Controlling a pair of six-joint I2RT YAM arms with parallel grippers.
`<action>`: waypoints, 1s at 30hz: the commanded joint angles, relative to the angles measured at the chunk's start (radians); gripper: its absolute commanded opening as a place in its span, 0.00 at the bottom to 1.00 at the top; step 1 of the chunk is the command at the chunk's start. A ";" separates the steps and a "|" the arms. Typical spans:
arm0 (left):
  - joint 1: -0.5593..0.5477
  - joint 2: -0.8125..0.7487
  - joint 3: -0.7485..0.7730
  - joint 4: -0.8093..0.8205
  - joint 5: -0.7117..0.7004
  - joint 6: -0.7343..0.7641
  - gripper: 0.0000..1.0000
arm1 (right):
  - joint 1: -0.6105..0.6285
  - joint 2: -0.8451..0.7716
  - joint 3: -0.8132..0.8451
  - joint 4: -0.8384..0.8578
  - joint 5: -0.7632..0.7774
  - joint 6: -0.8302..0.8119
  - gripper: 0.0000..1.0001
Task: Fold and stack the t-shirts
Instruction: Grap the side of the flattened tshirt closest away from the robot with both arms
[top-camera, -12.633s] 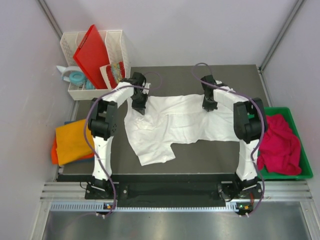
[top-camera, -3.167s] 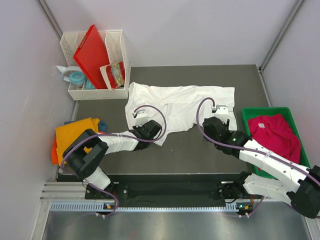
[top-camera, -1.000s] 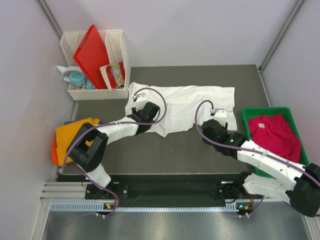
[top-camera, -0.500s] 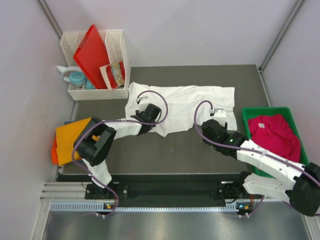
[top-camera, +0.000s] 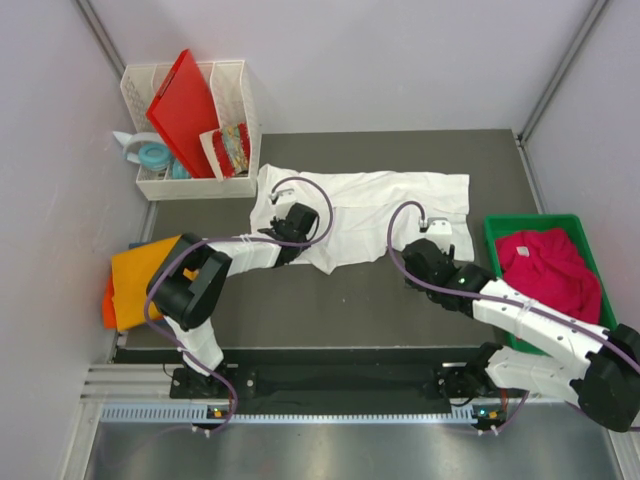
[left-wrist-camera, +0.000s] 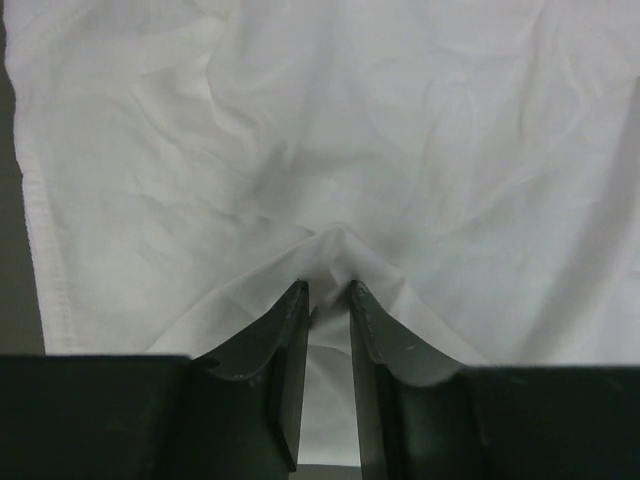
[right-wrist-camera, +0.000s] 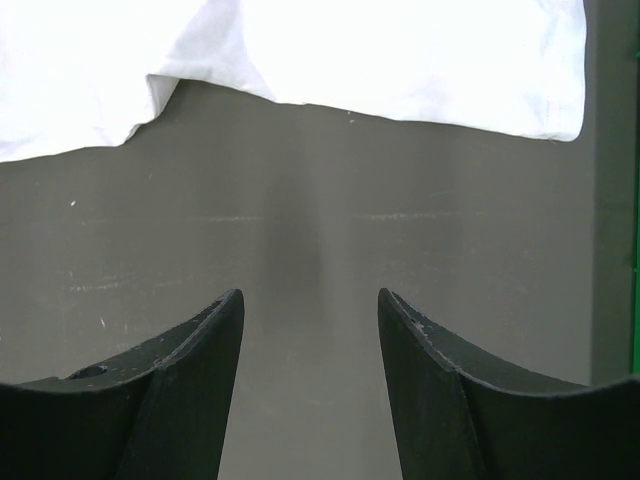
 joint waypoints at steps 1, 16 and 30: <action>0.006 -0.001 0.010 0.049 0.021 0.004 0.26 | 0.003 0.004 0.024 0.000 0.013 0.007 0.56; 0.006 -0.065 -0.080 0.038 0.054 -0.004 0.00 | 0.002 -0.001 0.042 -0.018 0.042 0.057 0.57; -0.003 -0.735 -0.206 -0.516 0.015 -0.126 0.00 | -0.026 0.062 0.110 -0.057 0.139 0.195 0.59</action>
